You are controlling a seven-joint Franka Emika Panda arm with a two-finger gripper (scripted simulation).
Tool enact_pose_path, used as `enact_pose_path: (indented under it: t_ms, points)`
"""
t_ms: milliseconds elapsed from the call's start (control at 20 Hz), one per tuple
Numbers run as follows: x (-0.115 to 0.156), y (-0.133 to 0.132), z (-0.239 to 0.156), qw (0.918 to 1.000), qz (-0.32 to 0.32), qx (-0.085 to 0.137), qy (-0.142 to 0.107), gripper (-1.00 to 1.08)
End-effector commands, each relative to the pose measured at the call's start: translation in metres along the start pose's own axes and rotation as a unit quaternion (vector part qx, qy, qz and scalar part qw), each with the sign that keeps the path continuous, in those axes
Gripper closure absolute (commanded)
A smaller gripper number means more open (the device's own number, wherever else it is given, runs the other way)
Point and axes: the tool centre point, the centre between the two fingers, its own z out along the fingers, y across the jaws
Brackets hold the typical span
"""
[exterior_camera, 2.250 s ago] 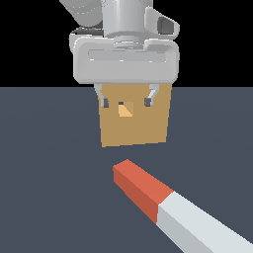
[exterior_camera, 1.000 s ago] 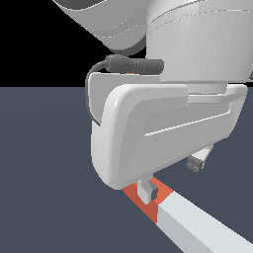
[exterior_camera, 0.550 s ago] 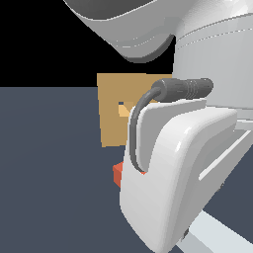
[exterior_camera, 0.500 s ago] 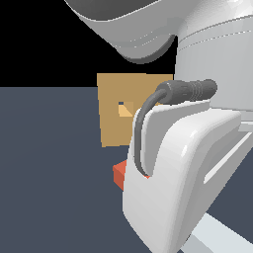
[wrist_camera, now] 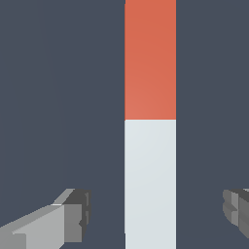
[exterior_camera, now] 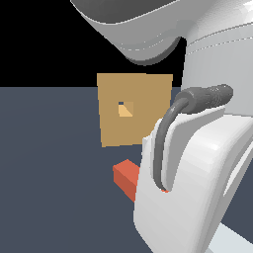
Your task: Insert the peg into the horizontal hole in a box.
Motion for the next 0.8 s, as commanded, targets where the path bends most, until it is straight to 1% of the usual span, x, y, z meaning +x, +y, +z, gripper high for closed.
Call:
enact_pose_path:
  t_ms: [0, 200, 550, 750]
  points:
    - [0.0, 0.0, 0.0, 1.0, 0.0, 0.0, 0.0, -0.92]
    - [0.0, 0.0, 0.01, 1.0, 0.0, 0.0, 0.0, -0.92]
    - [0.001, -0.001, 0.045, 1.0, 0.0, 0.0, 0.0, -0.92]
    - [0.001, 0.0, 0.052, 1.0, 0.0, 0.0, 0.0, -0.92]
